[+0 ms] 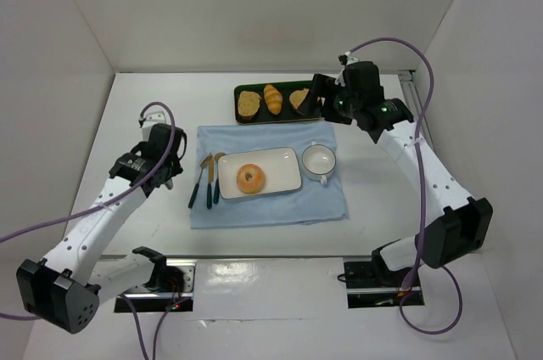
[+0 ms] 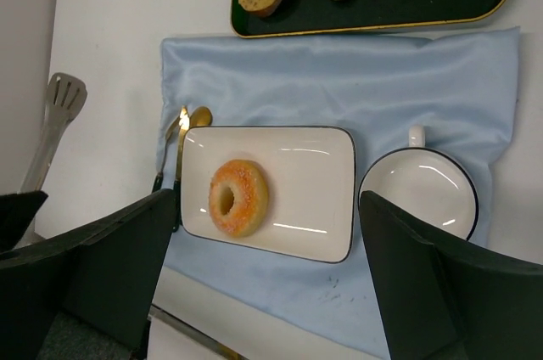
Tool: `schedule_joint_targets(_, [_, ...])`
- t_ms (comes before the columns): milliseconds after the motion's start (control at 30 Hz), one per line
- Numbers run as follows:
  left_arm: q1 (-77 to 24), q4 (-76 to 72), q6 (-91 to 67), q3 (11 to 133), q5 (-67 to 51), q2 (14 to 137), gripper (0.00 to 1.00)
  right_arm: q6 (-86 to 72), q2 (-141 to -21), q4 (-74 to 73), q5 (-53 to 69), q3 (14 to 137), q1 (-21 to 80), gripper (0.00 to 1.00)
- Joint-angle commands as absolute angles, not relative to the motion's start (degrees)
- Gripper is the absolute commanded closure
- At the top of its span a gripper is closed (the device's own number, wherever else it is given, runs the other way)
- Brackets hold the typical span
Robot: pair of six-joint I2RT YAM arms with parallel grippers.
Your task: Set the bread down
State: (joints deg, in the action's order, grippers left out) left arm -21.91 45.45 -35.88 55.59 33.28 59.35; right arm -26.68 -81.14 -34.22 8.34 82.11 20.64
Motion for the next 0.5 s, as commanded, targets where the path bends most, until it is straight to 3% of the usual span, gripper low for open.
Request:
schedule_joint_targets(0, [-17.0,36.2,-28.5,55.1,27.3,60.9,0.56,-25.8,-78.2,-34.5,9.0,81.0,21.1,0.05])
schedule_joint_targets(167, [-9.9,31.2,-24.8,55.1,22.3,65.4,0.56,-25.2,-77.5,-35.2,9.5,79.9,20.6,0.05])
schedule_joint_targets(467, [-7.5,29.4,-23.2,55.7,19.7,67.4,0.56,-25.2,-76.5,-35.7,10.0,79.4,20.0,0.05])
